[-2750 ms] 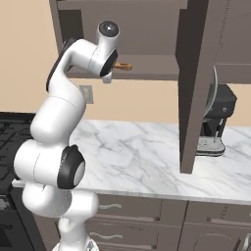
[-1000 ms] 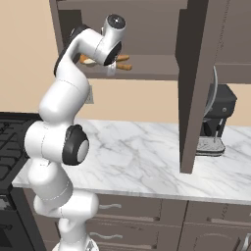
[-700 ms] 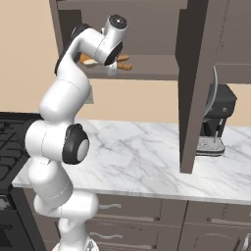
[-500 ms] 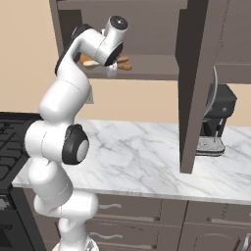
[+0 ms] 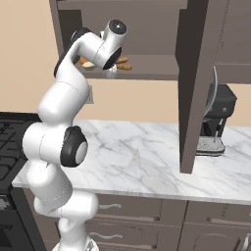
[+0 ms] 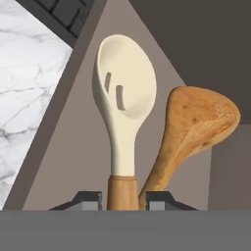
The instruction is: Organize the utensils by type. Pick up the wooden spoons from the counter and place them in the open cabinet. Then pick up the metallic utensils from the counter and place them in the open drawer.
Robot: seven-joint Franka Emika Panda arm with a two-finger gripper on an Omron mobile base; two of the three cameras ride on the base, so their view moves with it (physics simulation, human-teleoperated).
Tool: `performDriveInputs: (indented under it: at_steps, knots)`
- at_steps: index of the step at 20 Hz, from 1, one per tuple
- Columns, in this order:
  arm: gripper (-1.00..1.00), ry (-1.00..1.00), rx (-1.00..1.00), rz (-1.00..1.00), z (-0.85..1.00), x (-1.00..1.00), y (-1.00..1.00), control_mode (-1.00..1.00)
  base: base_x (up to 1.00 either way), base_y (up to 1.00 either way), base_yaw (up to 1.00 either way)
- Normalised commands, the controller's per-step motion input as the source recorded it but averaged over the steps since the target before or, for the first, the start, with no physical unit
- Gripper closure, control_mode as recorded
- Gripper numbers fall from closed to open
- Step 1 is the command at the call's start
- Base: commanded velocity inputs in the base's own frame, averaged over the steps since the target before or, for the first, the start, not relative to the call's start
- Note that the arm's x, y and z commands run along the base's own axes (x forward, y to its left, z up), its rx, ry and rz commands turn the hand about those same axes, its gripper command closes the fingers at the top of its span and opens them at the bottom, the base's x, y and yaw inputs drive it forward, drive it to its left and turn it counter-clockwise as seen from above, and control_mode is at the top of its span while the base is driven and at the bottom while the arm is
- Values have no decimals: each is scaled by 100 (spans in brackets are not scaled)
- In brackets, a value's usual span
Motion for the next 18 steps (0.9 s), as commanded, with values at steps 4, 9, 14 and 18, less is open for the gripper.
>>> performDriveInputs:
  at_steps: [4,9,14,18]
  knots:
    - [100,-2,0,0,0,18,0,-100,0,0,0]
    - [100,0,0,0,0,17,0,-100,0,0,0]
    - [100,0,0,1,0,19,0,-100,0,0,0]
    - [100,0,0,2,0,22,0,-100,0,0,0]
